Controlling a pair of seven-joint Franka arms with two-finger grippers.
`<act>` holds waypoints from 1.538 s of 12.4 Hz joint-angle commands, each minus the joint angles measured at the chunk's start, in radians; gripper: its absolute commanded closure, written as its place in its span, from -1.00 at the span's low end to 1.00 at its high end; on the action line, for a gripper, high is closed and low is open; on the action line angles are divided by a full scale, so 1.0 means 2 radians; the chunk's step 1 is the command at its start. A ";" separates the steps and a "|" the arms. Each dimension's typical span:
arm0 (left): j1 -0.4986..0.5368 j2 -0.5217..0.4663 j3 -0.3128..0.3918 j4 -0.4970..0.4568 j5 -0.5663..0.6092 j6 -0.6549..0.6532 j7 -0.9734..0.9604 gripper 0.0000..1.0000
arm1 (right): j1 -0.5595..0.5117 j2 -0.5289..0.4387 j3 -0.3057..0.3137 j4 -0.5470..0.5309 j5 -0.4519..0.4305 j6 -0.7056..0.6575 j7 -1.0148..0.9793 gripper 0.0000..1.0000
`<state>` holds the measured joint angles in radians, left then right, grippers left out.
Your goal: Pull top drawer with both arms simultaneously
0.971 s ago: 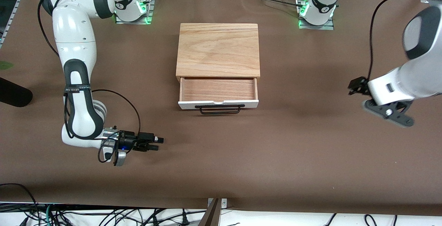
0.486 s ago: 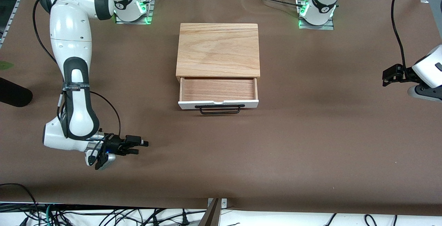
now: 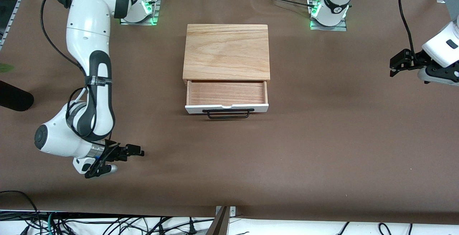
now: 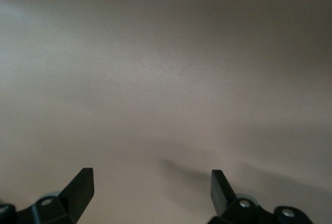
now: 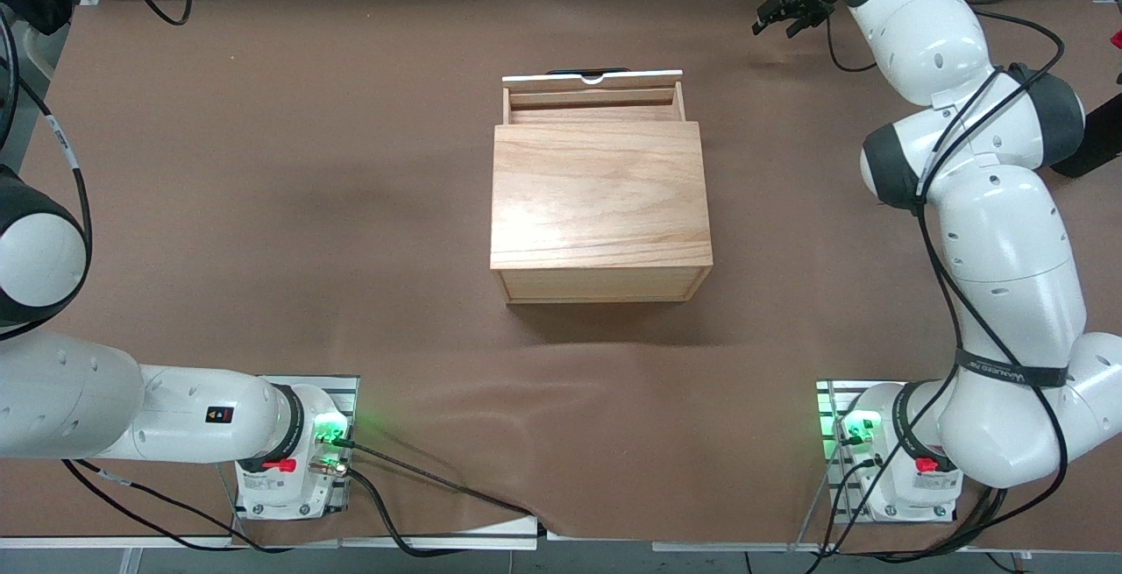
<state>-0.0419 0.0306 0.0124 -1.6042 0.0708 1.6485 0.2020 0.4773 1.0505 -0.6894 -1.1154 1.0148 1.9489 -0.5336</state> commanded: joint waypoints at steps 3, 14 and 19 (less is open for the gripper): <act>0.002 -0.006 -0.005 -0.003 -0.006 -0.005 -0.002 -1.00 | 0.017 -0.004 -0.030 -0.002 -0.039 -0.026 0.087 -1.00; -0.001 -0.006 -0.005 -0.003 -0.009 -0.016 -0.002 -1.00 | -0.185 -0.285 0.294 -0.188 -0.430 0.000 0.325 -1.00; -0.001 -0.006 -0.005 -0.002 -0.009 -0.016 -0.004 -1.00 | -0.221 -0.395 0.294 -0.216 -0.494 -0.037 0.318 -1.00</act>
<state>-0.0419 0.0309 0.0035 -1.6044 0.0705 1.6269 0.2016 0.0831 0.3821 -0.1270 -1.4794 0.0519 1.9136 0.1070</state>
